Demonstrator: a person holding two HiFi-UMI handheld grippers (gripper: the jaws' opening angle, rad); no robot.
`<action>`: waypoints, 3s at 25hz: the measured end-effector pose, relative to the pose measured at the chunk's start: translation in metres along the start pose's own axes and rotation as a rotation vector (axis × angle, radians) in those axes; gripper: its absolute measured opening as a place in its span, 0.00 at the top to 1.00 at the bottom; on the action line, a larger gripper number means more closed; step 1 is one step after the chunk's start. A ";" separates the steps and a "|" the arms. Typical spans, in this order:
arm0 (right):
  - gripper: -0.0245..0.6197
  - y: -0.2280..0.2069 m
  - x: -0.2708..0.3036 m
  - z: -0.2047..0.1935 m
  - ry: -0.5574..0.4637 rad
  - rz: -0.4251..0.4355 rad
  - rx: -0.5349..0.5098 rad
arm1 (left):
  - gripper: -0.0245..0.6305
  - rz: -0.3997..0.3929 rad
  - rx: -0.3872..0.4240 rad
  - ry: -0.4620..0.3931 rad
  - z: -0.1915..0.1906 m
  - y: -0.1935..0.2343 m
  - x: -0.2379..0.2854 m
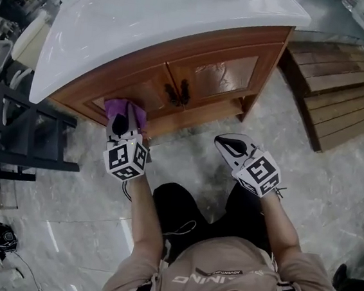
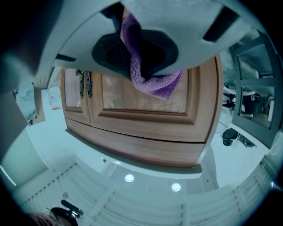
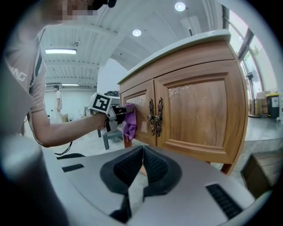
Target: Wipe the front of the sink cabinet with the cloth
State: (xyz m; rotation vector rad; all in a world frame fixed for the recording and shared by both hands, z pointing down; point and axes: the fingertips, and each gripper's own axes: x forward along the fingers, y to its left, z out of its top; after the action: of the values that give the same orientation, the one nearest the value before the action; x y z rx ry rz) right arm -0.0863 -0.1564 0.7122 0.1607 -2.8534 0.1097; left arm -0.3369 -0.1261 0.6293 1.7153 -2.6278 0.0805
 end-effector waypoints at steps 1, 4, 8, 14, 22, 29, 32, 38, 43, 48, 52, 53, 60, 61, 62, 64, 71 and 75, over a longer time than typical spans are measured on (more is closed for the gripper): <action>0.94 -0.002 -0.003 -0.001 0.001 -0.007 0.001 | 0.91 -0.005 0.018 0.005 0.001 -0.008 0.002; 0.94 -0.007 -0.010 -0.001 -0.002 -0.018 0.011 | 0.91 -0.040 0.023 0.008 0.005 -0.030 0.006; 0.94 -0.012 -0.017 -0.003 -0.011 -0.036 0.018 | 0.91 -0.122 0.039 0.008 0.010 -0.077 0.019; 0.94 -0.013 -0.025 0.002 -0.033 -0.059 0.021 | 0.91 -0.151 -0.017 0.010 0.012 -0.108 0.020; 0.94 -0.021 -0.040 -0.007 -0.035 -0.089 0.054 | 0.91 -0.237 0.048 0.036 0.010 -0.156 0.026; 0.94 -0.033 -0.056 -0.010 -0.042 -0.133 0.063 | 0.91 -0.258 0.091 0.032 0.011 -0.179 0.033; 0.94 -0.037 -0.063 -0.013 -0.040 -0.150 0.069 | 0.91 -0.280 0.108 0.028 0.013 -0.196 0.040; 0.94 -0.044 -0.075 -0.019 -0.035 -0.180 0.081 | 0.91 -0.315 0.131 0.015 0.008 -0.227 0.052; 0.94 -0.055 -0.087 -0.020 -0.034 -0.213 0.077 | 0.91 -0.402 0.096 0.008 0.009 -0.262 0.065; 0.94 -0.060 -0.102 -0.021 -0.039 -0.247 0.083 | 0.91 -0.455 0.104 -0.006 0.007 -0.293 0.078; 0.94 -0.068 -0.114 -0.027 -0.031 -0.279 0.094 | 0.91 -0.537 0.047 0.013 0.004 -0.327 0.086; 0.94 -0.069 -0.116 -0.029 -0.030 -0.283 0.095 | 0.91 -0.554 0.042 0.015 0.004 -0.336 0.088; 0.94 -0.071 -0.133 -0.032 -0.007 -0.312 0.078 | 0.91 -0.645 0.028 0.005 0.005 -0.388 0.098; 0.94 -0.073 -0.136 -0.032 -0.007 -0.320 0.080 | 0.91 -0.678 0.019 0.007 0.005 -0.397 0.096; 0.94 -0.074 -0.139 -0.032 -0.007 -0.327 0.082 | 0.91 -0.729 0.005 0.011 0.006 -0.408 0.094; 0.94 -0.078 -0.143 -0.032 -0.008 -0.338 0.086 | 0.91 -0.858 -0.021 0.022 0.008 -0.431 0.088; 0.94 -0.083 -0.143 -0.032 -0.008 -0.329 0.090 | 0.91 -0.990 -0.015 -0.021 0.027 -0.448 0.051; 0.94 -0.079 -0.134 -0.029 -0.028 -0.305 0.099 | 0.91 -0.980 -0.005 -0.043 0.036 -0.415 0.014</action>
State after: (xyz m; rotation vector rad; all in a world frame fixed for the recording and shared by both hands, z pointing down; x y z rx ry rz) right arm 0.0594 -0.2191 0.7072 0.6174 -2.8126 0.1860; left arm 0.0377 -0.3069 0.6113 2.7583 -1.5145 0.0275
